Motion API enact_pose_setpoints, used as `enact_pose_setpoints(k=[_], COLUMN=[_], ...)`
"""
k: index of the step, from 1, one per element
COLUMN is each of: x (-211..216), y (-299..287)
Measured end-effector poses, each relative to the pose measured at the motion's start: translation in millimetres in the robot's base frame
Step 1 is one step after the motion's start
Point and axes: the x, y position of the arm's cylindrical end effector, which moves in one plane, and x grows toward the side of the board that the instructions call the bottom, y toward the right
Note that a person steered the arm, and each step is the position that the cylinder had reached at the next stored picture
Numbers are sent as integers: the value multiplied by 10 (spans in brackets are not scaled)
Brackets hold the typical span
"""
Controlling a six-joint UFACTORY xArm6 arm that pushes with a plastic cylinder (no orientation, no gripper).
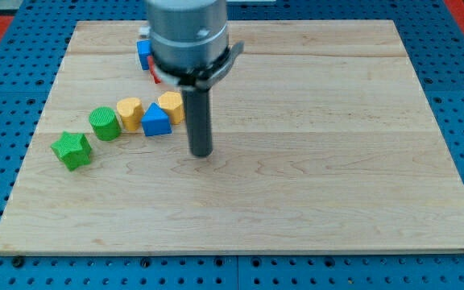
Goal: Push blue triangle to the blue cube
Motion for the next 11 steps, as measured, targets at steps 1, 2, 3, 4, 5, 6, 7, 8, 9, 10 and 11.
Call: enact_pose_setpoints(k=[1, 2, 3, 4, 5, 6, 7, 8, 9, 10, 11], x=[-260, -746, -633, -583, -951, -1219, -1309, -1489, -1306, -1579, -1894], y=[-322, -570, -405, -430, -756, -877, -892, -1085, -1160, -1502, -1105])
